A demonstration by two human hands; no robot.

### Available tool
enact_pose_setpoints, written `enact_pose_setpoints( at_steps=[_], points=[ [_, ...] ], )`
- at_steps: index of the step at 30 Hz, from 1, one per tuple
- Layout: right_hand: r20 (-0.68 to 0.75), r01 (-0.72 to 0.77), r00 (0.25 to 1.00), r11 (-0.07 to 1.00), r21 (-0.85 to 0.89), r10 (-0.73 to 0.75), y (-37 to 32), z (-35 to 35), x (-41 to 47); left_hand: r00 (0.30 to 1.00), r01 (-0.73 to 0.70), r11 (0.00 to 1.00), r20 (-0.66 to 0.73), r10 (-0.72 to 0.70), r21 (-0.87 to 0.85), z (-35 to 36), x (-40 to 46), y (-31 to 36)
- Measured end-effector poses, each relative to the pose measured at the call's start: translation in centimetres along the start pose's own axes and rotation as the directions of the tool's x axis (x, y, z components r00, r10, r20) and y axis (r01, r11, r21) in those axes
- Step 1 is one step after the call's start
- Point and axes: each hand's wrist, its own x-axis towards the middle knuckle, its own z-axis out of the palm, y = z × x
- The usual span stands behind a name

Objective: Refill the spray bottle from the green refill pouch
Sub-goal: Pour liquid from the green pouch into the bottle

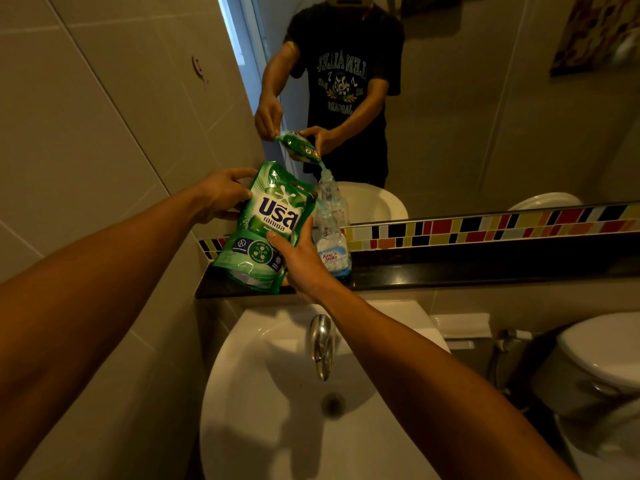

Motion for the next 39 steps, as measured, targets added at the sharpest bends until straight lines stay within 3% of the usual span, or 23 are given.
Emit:
enact_pose_setpoints(
  at_steps=[39],
  points=[
    [-0.001,0.027,1.000,1.000,0.005,-0.027,-0.6,0.8,-0.3,1.000,-0.019,0.999,0.012,0.018,0.046,-0.7,-0.4,1.3]
  ],
)
